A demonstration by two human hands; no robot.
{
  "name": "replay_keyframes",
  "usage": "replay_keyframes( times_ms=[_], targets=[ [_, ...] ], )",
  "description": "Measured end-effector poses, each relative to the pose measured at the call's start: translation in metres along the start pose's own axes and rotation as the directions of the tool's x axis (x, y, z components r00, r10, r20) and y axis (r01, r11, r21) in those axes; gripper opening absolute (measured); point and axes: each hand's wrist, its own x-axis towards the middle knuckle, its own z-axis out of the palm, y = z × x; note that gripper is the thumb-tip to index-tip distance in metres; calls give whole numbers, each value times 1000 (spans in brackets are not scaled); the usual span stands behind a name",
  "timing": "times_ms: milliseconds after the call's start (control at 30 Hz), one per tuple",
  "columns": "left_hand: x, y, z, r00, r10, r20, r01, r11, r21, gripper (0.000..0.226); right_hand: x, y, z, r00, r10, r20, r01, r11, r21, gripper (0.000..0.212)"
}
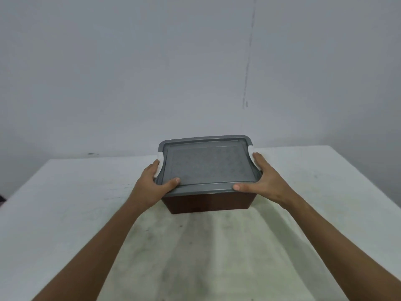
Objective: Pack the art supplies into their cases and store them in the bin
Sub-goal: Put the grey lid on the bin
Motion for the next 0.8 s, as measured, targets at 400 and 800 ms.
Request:
replay_keyframes(
  times_ms=[400,800],
  targets=[
    [-32,-98,-148,988,28,154,-18,997,-69,131,-24,-75,163,976,32,-215,-38,999,-23,110],
    [29,-86,-141,982,-5,191,34,988,-149,124,30,-77,155,978,70,-196,-81,996,-48,121]
  ],
)
